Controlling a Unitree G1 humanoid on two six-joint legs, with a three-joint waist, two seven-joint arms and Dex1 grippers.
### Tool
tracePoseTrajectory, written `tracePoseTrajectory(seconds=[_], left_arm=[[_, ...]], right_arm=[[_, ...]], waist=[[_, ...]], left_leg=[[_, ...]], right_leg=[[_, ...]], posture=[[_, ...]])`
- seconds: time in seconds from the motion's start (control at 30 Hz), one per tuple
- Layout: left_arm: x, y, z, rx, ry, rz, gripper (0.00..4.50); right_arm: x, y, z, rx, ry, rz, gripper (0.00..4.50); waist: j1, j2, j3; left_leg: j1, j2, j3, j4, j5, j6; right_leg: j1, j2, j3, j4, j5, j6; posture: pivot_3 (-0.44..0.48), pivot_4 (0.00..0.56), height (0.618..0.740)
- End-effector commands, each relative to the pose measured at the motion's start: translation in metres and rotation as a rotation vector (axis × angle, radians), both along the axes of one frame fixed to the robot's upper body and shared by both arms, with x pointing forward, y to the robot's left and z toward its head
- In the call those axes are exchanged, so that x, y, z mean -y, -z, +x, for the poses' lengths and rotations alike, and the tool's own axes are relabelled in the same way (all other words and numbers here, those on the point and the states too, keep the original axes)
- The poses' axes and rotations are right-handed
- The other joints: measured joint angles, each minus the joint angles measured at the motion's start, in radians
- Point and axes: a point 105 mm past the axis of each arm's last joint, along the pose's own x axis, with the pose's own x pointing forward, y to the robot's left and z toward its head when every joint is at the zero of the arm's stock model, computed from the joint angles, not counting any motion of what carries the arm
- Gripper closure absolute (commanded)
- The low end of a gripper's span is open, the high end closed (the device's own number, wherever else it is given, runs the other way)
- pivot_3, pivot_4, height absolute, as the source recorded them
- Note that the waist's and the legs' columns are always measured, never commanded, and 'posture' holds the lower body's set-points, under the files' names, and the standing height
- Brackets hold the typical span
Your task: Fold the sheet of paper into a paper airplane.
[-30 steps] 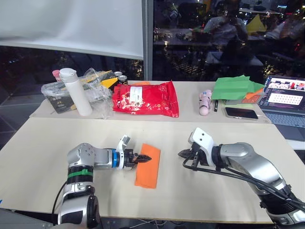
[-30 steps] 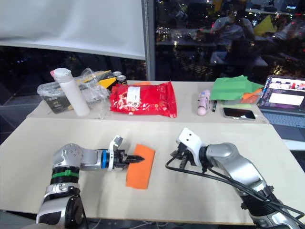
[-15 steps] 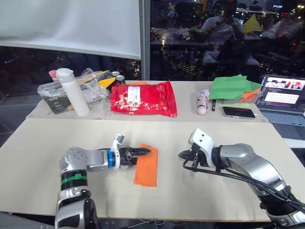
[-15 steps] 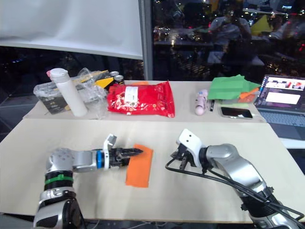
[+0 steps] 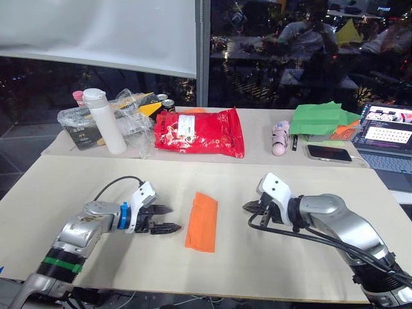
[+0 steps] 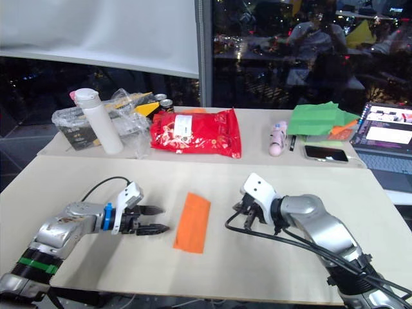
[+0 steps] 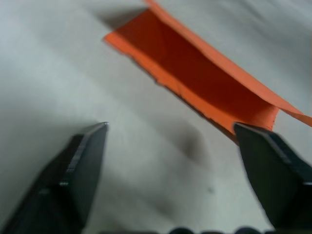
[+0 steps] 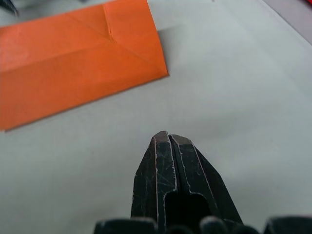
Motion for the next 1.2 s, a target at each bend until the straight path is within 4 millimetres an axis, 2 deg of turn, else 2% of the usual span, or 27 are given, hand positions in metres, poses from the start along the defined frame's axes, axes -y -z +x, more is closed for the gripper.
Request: tracePoseTrajectory(seconds=[0.03,0.3,0.4,0.53,0.6,0.67,0.8,0.9,1.03,1.1,1.2], left_arm=[[0.015,-0.005,0.006,0.104,0.095,-0.007,1.92],[0.038,0.001,0.009,0.145,0.223,-0.014,4.47],[0.054,-0.011,0.010,0.118,0.234,-0.123,4.47],[0.067,-0.011,0.005,0.096,0.296,-0.134,4.47],[0.084,-0.004,0.009,0.056,0.286,-0.139,4.47],[0.101,0.004,0.011,0.026,0.297,-0.119,4.47],[0.113,0.010,0.014,0.052,0.322,-0.079,4.47],[0.115,0.013,0.014,0.073,0.344,-0.048,4.47],[0.106,0.010,0.018,0.087,0.326,-0.026,4.47],[0.100,0.004,0.021,0.097,0.311,-0.027,4.47],[0.092,-0.005,0.021,0.112,0.290,-0.022,4.47]], right_arm=[[0.004,-0.014,0.000,0.070,0.022,0.012,4.50],[0.006,-0.016,-0.003,0.085,0.060,0.023,4.50],[0.009,-0.017,-0.003,0.090,0.079,0.022,4.50],[0.014,-0.019,-0.004,0.100,0.107,0.018,4.50],[0.024,-0.017,-0.001,0.128,0.130,-0.063,4.50],[0.030,-0.023,0.006,0.165,0.182,-0.063,4.50],[0.047,-0.028,0.015,0.199,0.273,-0.122,4.50],[0.056,-0.027,0.018,0.205,0.336,-0.132,4.50],[0.066,-0.032,0.022,0.218,0.458,-0.065,4.50],[0.061,-0.029,0.020,0.186,0.485,0.018,4.50],[0.038,0.002,0.008,0.108,0.437,0.011,4.50]], waist=[[0.000,0.000,0.000],[-0.009,0.001,0.000],[-0.008,0.001,0.000],[-0.008,0.001,-0.001],[-0.007,0.002,-0.001],[0.001,0.002,-0.001],[-0.011,0.002,-0.001],[-0.013,0.002,-0.001],[-0.011,0.002,-0.001],[-0.011,0.002,-0.001],[-0.010,0.003,-0.001]], left_leg=[[-0.001,0.000,0.000,0.000,0.000,0.000],[-0.002,0.001,-0.001,0.001,0.000,0.002],[-0.002,0.001,-0.001,0.001,0.000,0.002],[-0.003,0.001,-0.001,0.001,0.000,0.002],[-0.003,0.001,-0.001,0.001,0.000,0.003],[-0.003,0.000,-0.001,0.002,0.000,0.003],[-0.004,0.000,-0.001,0.005,0.000,0.003],[-0.003,0.001,-0.001,0.002,0.000,0.003],[-0.002,0.001,-0.001,0.002,0.001,0.004],[-0.002,0.001,-0.001,0.002,0.001,0.004],[-0.002,0.001,-0.002,0.002,0.001,0.004]], right_leg=[[0.002,0.000,0.000,0.000,0.002,0.004],[0.001,0.002,0.000,0.004,0.004,0.009],[0.002,0.002,0.000,0.004,0.004,0.009],[0.002,0.002,0.000,0.004,0.004,0.010],[0.002,0.002,0.000,0.004,0.004,0.010],[0.003,0.002,0.000,0.004,0.004,0.010],[0.003,0.002,0.001,0.003,0.005,0.011],[0.002,0.003,0.001,0.004,0.005,0.011],[0.002,0.003,0.001,0.005,0.005,0.012],[0.002,0.003,0.001,0.005,0.005,0.012],[0.002,0.004,0.001,0.006,0.005,0.012]], posture=[[0.000,0.150,0.715],[0.000,0.150,0.715],[0.000,0.150,0.715],[0.000,0.150,0.715],[0.000,0.150,0.715],[0.000,0.150,0.715],[0.000,0.150,0.715],[0.000,0.150,0.715],[0.000,0.150,0.715],[0.000,0.150,0.715],[0.000,0.150,0.715]])
